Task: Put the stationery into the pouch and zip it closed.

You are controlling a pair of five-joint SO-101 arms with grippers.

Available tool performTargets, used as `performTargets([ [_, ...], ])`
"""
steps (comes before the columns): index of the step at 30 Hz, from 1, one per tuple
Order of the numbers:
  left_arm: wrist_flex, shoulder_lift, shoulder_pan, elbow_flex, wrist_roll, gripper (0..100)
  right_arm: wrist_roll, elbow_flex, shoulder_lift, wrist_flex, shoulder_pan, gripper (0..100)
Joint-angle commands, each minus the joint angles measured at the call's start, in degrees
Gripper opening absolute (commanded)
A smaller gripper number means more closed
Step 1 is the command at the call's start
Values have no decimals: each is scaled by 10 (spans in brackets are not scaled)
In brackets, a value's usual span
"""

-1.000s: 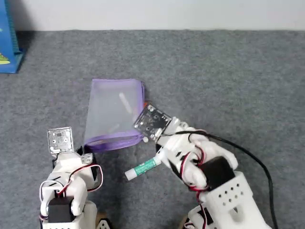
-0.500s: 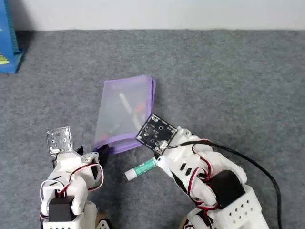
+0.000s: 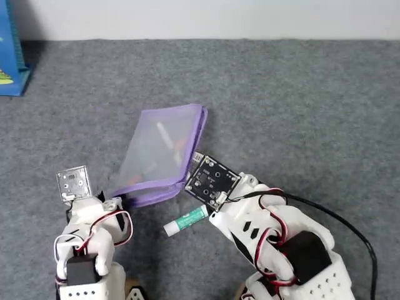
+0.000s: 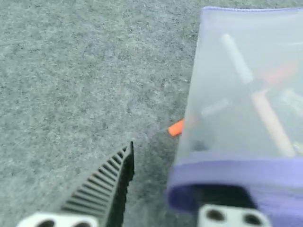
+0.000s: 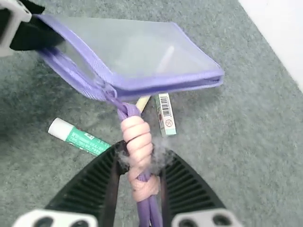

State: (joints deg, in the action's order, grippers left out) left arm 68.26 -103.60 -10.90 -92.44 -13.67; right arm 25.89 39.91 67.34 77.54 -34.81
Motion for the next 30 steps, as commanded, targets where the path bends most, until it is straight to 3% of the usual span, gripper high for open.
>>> performTargets([
  [1, -5, -7, -10, 41, 0, 16, -37, -39, 6, 0, -2, 12],
  [8, 63, -7, -11, 131, -4, 11, -125, -36, 10, 48, 1, 247],
  [17, 127, -7, -90, 274, -22, 11, -135, -4, 5, 22, 105, 252],
  [30, 183, 11, -95, 407, -23, 11, -170, 102, -2, -75, 120, 252],
])
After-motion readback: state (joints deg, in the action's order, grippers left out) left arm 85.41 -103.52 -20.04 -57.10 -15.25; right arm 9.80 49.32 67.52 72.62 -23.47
